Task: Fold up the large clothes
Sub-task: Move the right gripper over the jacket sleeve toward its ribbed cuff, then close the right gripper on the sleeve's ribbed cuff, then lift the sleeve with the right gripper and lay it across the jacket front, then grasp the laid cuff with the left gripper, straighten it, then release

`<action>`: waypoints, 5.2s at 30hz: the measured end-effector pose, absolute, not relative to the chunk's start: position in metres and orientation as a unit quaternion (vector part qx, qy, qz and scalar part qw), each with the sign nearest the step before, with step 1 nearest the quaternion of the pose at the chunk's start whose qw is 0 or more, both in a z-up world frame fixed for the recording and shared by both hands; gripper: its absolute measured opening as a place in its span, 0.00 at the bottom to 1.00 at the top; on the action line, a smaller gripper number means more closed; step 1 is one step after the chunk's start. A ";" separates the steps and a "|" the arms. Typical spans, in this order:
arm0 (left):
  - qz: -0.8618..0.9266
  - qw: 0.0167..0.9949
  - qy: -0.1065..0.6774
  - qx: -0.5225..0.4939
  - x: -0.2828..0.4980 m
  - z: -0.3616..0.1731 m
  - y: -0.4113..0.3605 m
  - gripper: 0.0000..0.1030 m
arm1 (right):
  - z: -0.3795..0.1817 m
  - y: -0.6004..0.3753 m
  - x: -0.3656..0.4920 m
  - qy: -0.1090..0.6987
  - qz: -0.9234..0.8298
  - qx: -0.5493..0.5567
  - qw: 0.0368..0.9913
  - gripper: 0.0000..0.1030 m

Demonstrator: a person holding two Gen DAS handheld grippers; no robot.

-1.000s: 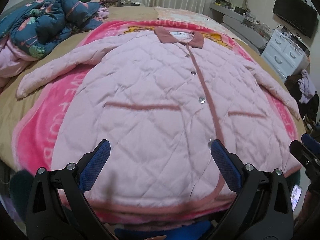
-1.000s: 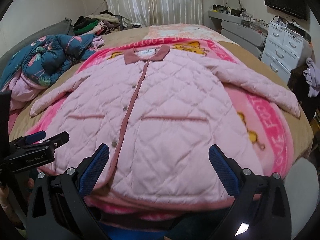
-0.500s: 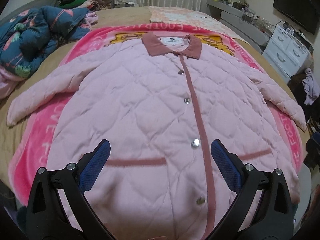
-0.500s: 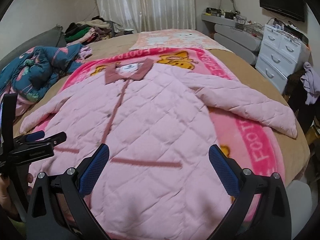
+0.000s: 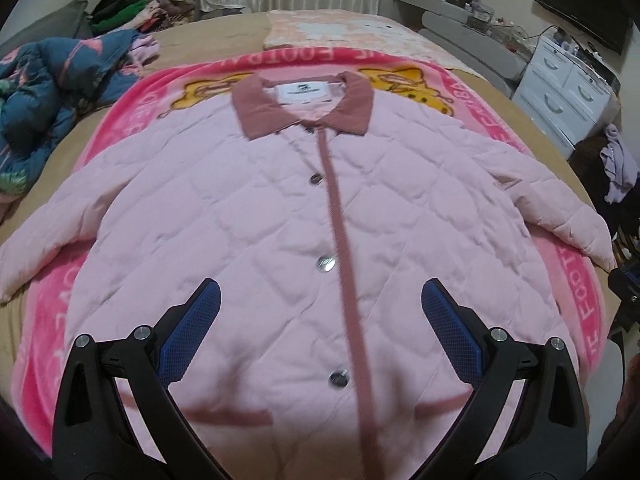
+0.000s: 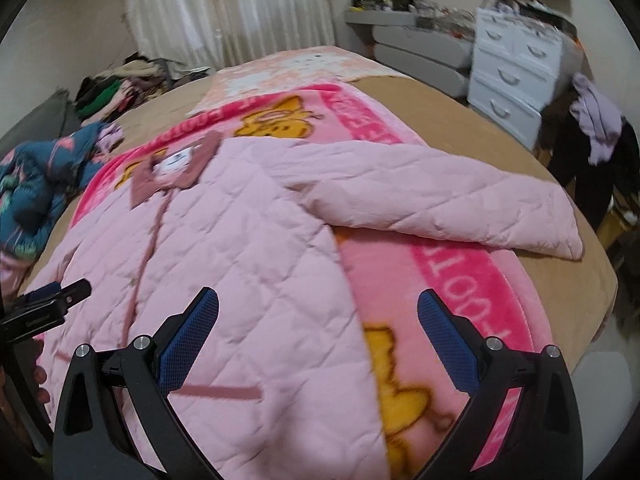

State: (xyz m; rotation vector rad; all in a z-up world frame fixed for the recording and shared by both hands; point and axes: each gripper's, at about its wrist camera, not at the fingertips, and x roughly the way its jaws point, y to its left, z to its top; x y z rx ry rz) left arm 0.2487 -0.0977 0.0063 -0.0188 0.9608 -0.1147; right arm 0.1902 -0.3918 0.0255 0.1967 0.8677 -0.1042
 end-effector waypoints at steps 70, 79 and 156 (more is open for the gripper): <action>-0.040 0.901 0.431 -0.018 0.332 0.036 -0.097 0.91 | 0.092 -0.595 0.253 0.266 -0.154 0.167 0.937 0.23; -0.026 0.908 0.417 -0.034 0.315 0.058 -0.057 0.91 | 0.139 -0.508 0.265 0.251 -0.091 0.104 0.958 0.23; -0.030 0.834 0.502 -0.229 0.359 -0.061 0.046 0.47 | 0.005 -0.258 0.353 0.394 0.104 0.001 0.913 0.88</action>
